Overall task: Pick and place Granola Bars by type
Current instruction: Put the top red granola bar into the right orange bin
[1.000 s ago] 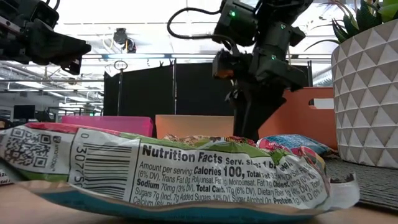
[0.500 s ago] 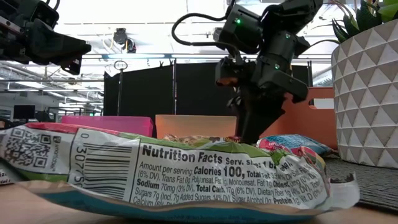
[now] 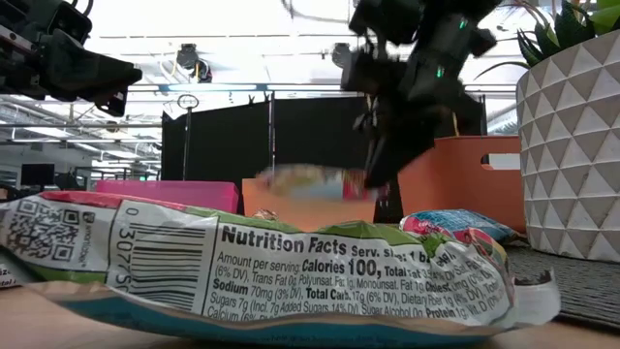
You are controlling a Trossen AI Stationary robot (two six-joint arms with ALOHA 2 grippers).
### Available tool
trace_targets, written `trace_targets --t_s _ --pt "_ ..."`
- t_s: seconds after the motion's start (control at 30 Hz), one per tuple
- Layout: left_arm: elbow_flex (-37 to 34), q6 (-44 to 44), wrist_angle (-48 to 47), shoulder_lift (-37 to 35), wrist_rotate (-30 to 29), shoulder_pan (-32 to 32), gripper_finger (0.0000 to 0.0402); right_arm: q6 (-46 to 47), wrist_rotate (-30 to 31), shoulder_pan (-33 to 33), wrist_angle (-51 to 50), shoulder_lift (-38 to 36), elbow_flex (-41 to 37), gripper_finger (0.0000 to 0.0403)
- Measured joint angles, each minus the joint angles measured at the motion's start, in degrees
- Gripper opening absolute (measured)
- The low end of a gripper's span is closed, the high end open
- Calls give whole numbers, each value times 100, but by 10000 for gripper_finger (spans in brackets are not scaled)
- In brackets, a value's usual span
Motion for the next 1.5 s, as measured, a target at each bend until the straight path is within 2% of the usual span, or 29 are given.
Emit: trace_targets --t_s 0.13,0.4,0.6,0.73,0.87,1.0,1.27,1.5 --pt "0 0 0 0 -2 1 63 9 524 107 -274 -691 0 3" --pt "0 0 0 0 -2 0 63 138 2213 104 -1106 -2168 0 1" --pt "0 0 0 0 0 1 63 592 3361 -319 -1734 -2814 0 1" --pt "0 0 0 -2 -2 0 63 1062 3732 -811 -2606 -2922 2 0" --pt "0 0 0 -1 0 -1 63 1725 3741 -1323 -3673 -2918 -18 0" --pt "0 2 0 -2 -2 1 63 1891 3722 -1768 -3878 -2931 -318 0" --pt "0 0 0 0 0 1 63 1421 2956 -2583 -3078 -2942 -1121 0" --pt "0 0 1 0 -2 0 63 1029 2322 -2879 -2541 -3045 -1336 0"
